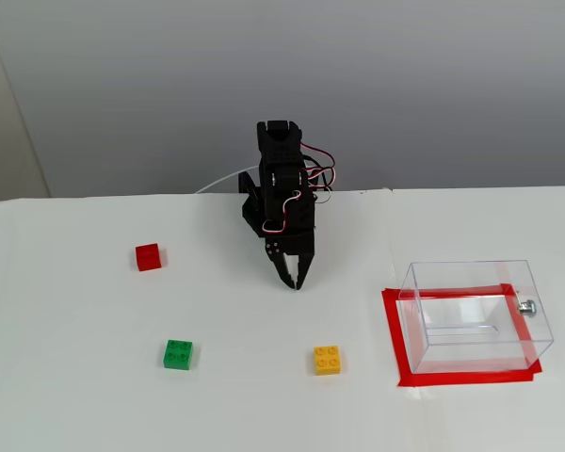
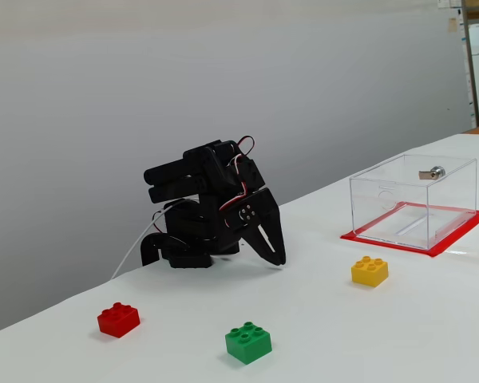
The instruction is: Pick the red lego brick and place it into the transparent box
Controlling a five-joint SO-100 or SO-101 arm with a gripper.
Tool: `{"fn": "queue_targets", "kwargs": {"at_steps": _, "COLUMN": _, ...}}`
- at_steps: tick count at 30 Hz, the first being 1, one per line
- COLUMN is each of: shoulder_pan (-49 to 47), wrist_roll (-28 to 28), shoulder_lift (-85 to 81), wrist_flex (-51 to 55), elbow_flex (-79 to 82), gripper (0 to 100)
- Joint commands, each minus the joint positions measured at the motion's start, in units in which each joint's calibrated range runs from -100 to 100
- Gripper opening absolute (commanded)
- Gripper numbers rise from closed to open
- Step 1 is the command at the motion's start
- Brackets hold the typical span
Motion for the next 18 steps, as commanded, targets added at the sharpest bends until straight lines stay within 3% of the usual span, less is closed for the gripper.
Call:
{"fn": "queue_targets", "kwargs": {"at_steps": 1, "shoulder_pan": 1.5, "wrist_roll": -0.1, "shoulder_lift": 0.5, "wrist_flex": -2.0, "elbow_flex": -1.7, "gripper": 1}}
{"fn": "queue_targets", "kwargs": {"at_steps": 9, "shoulder_pan": 3.5, "wrist_roll": 0.0, "shoulder_lift": 6.9, "wrist_flex": -7.9, "elbow_flex": -8.9, "gripper": 1}}
{"fn": "queue_targets", "kwargs": {"at_steps": 18, "shoulder_pan": 13.8, "wrist_roll": -0.1, "shoulder_lift": 25.1, "wrist_flex": -13.1, "elbow_flex": -24.7, "gripper": 1}}
